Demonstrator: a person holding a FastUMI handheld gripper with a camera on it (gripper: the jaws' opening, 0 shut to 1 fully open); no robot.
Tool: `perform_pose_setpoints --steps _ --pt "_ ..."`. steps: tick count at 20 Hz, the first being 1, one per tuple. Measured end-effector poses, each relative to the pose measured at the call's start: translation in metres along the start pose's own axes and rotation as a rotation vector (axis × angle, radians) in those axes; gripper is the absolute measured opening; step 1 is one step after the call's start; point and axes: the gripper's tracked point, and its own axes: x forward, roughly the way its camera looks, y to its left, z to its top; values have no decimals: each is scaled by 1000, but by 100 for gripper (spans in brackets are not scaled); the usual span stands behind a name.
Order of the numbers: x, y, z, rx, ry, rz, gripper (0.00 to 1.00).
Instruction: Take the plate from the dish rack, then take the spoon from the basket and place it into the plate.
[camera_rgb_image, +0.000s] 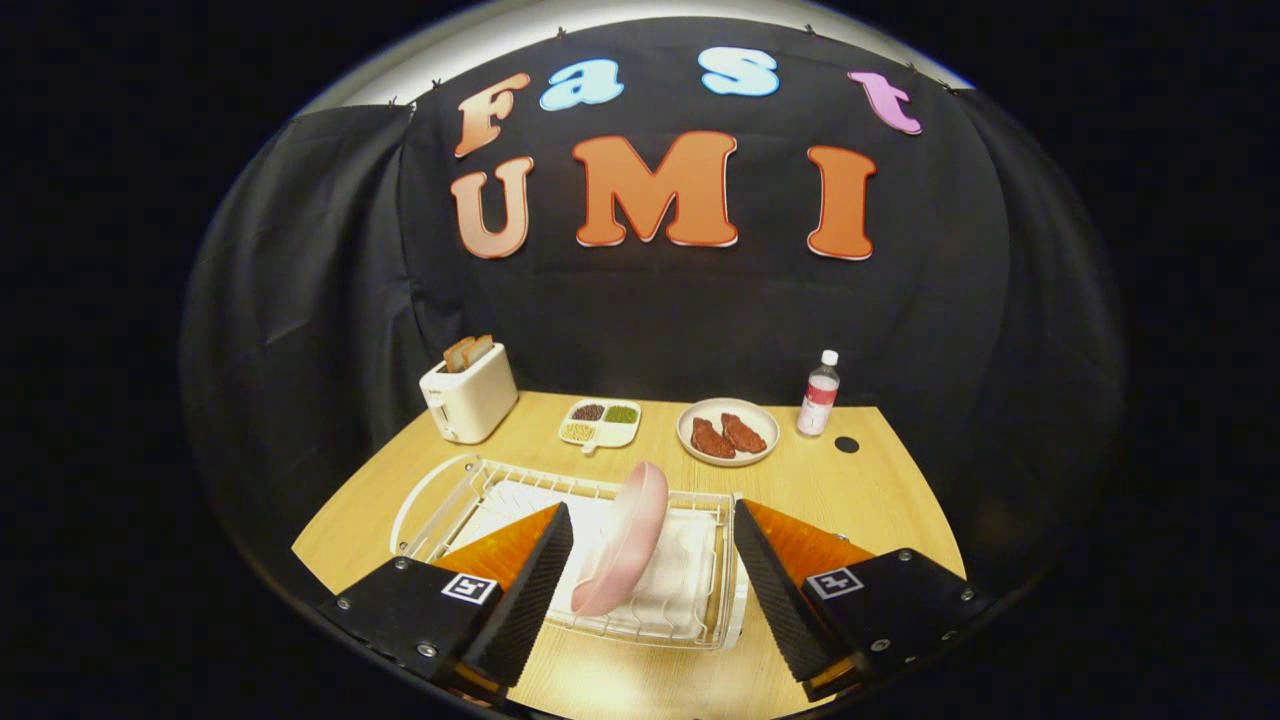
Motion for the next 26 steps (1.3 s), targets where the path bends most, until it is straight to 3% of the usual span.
perform_pose_setpoints --steps 5,8,15,19,22,26 --pt "38 7 -18 20 183 19 94" --pt "51 10 -27 25 295 10 87" --pt "85 11 -34 -2 446 -18 77" --pt "97 2 -36 -36 493 -88 60" --pt "100 6 -35 -9 503 -106 32" --pt "105 -11 -19 -51 454 -191 20"
